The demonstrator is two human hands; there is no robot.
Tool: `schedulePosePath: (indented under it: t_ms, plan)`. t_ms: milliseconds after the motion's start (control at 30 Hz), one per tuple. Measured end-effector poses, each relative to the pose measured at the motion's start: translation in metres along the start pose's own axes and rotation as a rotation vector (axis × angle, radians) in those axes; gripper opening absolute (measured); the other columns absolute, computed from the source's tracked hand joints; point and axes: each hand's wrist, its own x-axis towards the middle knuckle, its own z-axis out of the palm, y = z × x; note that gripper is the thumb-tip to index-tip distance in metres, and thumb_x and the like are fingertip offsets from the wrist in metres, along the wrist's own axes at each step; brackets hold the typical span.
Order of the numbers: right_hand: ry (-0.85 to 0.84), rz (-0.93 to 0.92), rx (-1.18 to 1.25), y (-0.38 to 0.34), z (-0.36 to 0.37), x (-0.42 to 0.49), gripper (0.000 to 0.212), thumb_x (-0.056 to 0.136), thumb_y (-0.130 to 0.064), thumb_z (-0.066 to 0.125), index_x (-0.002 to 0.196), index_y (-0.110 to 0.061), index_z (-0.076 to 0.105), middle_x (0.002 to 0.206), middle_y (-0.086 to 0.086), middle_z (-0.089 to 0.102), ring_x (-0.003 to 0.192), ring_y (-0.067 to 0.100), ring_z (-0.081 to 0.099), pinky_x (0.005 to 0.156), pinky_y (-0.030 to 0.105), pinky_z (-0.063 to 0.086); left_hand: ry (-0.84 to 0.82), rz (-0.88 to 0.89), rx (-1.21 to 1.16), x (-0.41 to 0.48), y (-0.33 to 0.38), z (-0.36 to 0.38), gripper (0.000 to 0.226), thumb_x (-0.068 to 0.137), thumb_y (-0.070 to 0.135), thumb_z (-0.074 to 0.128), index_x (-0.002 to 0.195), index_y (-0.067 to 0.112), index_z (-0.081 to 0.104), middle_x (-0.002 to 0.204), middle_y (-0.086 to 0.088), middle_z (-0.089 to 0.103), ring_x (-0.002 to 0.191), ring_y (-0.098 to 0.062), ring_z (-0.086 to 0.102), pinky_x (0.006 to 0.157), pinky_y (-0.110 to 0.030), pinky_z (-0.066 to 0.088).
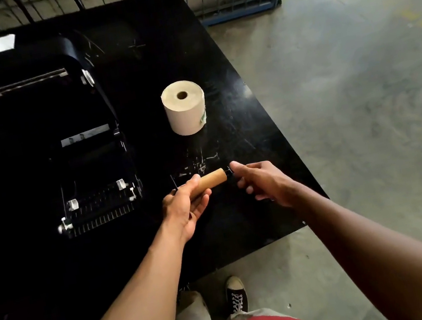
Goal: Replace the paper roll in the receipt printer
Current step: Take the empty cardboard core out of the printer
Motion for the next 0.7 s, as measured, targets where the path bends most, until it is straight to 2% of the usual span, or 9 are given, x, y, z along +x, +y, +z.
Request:
schedulePosePath:
  t_ms: [100,233,300,367,433,500,600,633,700]
  plan:
    - [-0.102,0.003,0.056,-0.006,0.008,0.001,0.034,0.091,-0.042,0.071,0.102,-0.011,0.075,0.081,-0.002,0.068,0.058,0.005,0.052,0.054,0.023,0.042,-0.027,0.011,-0.007,-0.002,0.000,0.005,0.028,0.082,0.017,0.077,0.103,0.001,0.068,0.096,-0.019,0.072,0.070,-0.020,0.074,0.055,-0.023,0.058]
    - [-0.009,-0.010,0.362,-0.009,0.011,0.006,0.009,0.095,-0.018,0.065,0.098,-0.013,0.073,0.084,0.002,0.067,0.057,0.006,0.052,0.053,0.024,0.040,-0.016,-0.002,-0.031,-0.002,0.002,-0.002,0.024,0.082,0.019,0.077,0.099,0.004,0.068,0.095,-0.018,0.072,0.072,-0.020,0.073,0.054,-0.023,0.057]
    - [-0.038,0.032,0.436,-0.010,0.009,0.006,0.012,0.094,-0.021,0.066,0.102,-0.015,0.073,0.086,0.002,0.068,0.060,0.008,0.055,0.055,0.025,0.043,-0.016,-0.007,-0.015,-0.001,0.001,-0.008,0.016,0.084,0.018,0.076,0.090,0.007,0.067,0.095,-0.017,0.072,0.073,-0.020,0.074,0.052,-0.021,0.056]
    - [-0.120,0.077,0.381,-0.010,0.009,0.006,0.023,0.092,-0.031,0.070,0.107,-0.014,0.074,0.084,0.000,0.070,0.061,0.008,0.057,0.056,0.026,0.047,-0.013,-0.002,0.018,0.000,-0.001,-0.010,0.012,0.084,0.016,0.076,0.081,0.010,0.065,0.098,-0.017,0.071,0.076,-0.022,0.074,0.050,-0.018,0.054]
    - [-0.128,0.055,0.325,-0.010,0.012,0.006,0.020,0.093,-0.029,0.070,0.102,-0.012,0.074,0.087,0.003,0.069,0.061,0.007,0.057,0.055,0.024,0.048,-0.008,-0.001,0.035,0.000,-0.004,-0.011,0.014,0.083,0.015,0.076,0.077,0.012,0.064,0.101,-0.017,0.070,0.079,-0.023,0.074,0.050,-0.017,0.054]
    - [-0.028,0.043,0.420,-0.014,0.016,0.009,0.012,0.097,-0.023,0.065,0.092,-0.013,0.069,0.087,0.006,0.065,0.062,0.009,0.058,0.057,0.026,0.049,0.000,-0.001,0.023,0.001,-0.005,-0.013,0.014,0.083,0.014,0.076,0.078,0.011,0.064,0.103,-0.018,0.069,0.078,-0.022,0.073,0.050,-0.017,0.054]
    - [0.245,0.084,0.763,-0.024,0.009,0.017,0.016,0.101,-0.020,0.053,0.089,-0.015,0.062,0.078,0.005,0.062,0.068,0.016,0.061,0.063,0.033,0.052,0.040,-0.015,0.028,0.001,-0.002,-0.019,0.018,0.083,0.018,0.076,0.092,0.007,0.066,0.104,-0.017,0.067,0.071,-0.017,0.071,0.046,-0.016,0.052]
    - [0.305,0.056,0.730,-0.024,0.004,0.021,0.015,0.102,-0.020,0.051,0.093,-0.013,0.062,0.081,0.006,0.061,0.068,0.017,0.060,0.060,0.033,0.052,0.056,-0.016,0.036,0.001,0.000,-0.022,0.025,0.083,0.021,0.076,0.101,0.006,0.066,0.104,-0.015,0.066,0.067,-0.015,0.068,0.044,-0.015,0.049]
    - [0.271,-0.030,0.399,-0.021,-0.005,0.022,0.021,0.102,-0.022,0.053,0.115,-0.008,0.062,0.091,0.008,0.064,0.070,0.016,0.060,0.053,0.029,0.052,0.081,-0.017,0.060,0.003,0.002,-0.027,0.042,0.083,0.024,0.075,0.117,0.004,0.062,0.104,-0.013,0.064,0.062,-0.011,0.060,0.040,-0.014,0.044]
